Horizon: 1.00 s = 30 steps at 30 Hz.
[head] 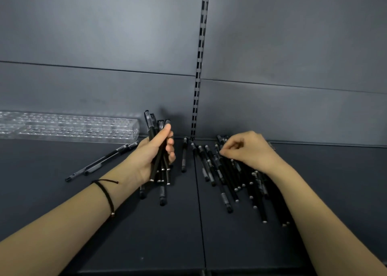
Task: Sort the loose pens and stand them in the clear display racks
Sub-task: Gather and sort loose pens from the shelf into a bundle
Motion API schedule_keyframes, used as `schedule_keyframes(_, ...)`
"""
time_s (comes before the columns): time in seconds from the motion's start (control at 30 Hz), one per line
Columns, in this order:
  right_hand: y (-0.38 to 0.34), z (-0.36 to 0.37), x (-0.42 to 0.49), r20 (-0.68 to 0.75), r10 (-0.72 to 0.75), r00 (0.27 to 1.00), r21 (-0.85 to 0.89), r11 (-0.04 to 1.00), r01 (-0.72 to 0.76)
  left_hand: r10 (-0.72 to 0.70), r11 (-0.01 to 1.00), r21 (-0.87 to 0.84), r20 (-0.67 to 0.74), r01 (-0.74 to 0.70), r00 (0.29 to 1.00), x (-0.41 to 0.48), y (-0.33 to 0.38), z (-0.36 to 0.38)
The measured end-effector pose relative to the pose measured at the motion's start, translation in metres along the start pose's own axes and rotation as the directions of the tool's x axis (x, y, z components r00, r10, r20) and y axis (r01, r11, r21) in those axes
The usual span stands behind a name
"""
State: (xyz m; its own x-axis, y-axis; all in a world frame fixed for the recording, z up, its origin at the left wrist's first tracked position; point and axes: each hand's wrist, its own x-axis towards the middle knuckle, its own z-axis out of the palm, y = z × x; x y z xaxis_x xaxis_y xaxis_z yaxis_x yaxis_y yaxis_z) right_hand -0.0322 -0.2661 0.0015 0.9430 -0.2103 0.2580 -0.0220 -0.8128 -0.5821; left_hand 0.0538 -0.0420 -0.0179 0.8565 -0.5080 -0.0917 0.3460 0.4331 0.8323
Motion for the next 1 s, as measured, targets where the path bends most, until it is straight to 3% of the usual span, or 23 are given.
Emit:
schedule_keyframes(0.07, -0.003, 0.001, -0.003, 0.075, -0.013, 0.997, -0.067, 0.998, 0.018, 0.015, 0.999, 0.037, -0.023, -0.014, 1.0, 0.001, -0.004, 0.011)
schedule_keyframes(0.2, -0.001, -0.01, -0.005, 0.022, 0.017, 1.0, -0.073, 0.997, -0.015, -0.029, 0.996, -0.085, -0.036, 0.026, 0.999, 0.009, -0.013, 0.035)
schedule_keyframes(0.37, 0.004, -0.012, -0.009, 0.083, 0.109, 0.991, -0.196, 0.976, -0.091, -0.055, 0.984, -0.169, 0.007, 0.055, 0.998, 0.02, -0.025, 0.053)
schedule_keyframes(0.67, -0.013, -0.011, -0.014, 0.119, 0.294, 0.948, -0.415, 0.882, -0.221, -0.023, 0.996, -0.086, 0.005, 0.023, 1.0, 0.018, -0.025, 0.035)
schedule_keyframes(0.83, -0.02, 0.004, -0.014, 0.106, 0.289, 0.951, -0.502, 0.841, -0.2, -0.027, 0.999, -0.042, 0.017, 0.027, 0.999, 0.017, -0.029, 0.039)
schedule_keyframes(1.0, -0.022, 0.007, -0.016, 0.117, 0.282, 0.952, -0.461, 0.865, -0.2, -0.034, 0.999, -0.033, 0.013, 0.035, 0.999, 0.015, -0.028, 0.042)
